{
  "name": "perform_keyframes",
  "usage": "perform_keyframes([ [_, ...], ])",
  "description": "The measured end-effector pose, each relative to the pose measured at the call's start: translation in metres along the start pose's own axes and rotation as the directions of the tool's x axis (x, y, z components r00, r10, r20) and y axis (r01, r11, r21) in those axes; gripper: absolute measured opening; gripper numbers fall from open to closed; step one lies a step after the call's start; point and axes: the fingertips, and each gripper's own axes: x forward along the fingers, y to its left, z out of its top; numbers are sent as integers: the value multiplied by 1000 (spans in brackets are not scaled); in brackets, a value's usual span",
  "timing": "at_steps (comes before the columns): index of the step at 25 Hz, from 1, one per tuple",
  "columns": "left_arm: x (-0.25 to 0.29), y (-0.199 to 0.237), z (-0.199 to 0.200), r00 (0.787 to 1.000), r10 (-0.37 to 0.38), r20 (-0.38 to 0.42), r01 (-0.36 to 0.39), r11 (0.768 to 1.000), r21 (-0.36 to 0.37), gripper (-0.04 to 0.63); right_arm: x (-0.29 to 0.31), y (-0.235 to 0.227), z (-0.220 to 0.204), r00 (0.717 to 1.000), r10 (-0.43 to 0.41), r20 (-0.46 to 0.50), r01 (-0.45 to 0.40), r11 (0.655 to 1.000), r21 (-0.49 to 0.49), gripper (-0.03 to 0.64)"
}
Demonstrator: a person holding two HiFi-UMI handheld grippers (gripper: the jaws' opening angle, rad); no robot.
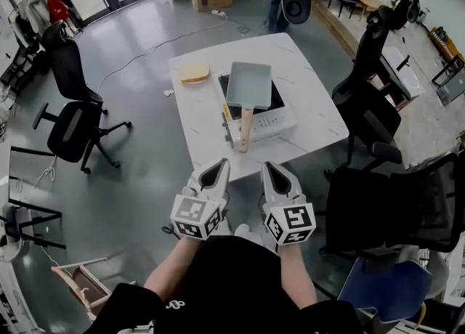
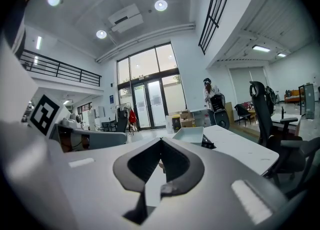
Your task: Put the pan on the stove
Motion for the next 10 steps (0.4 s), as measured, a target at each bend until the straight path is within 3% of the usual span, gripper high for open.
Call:
perform_keyframes([
  [5,4,2,2,1000,-13,-2,13,1000,1,2,2,-3,3,1000,-13,2,13,1000,-10,-3],
  [10,9,-1,5,1000,-5,-1,5,998,64,2,3,-6,4,1000,-11,-2,11,1000,-18,-3],
])
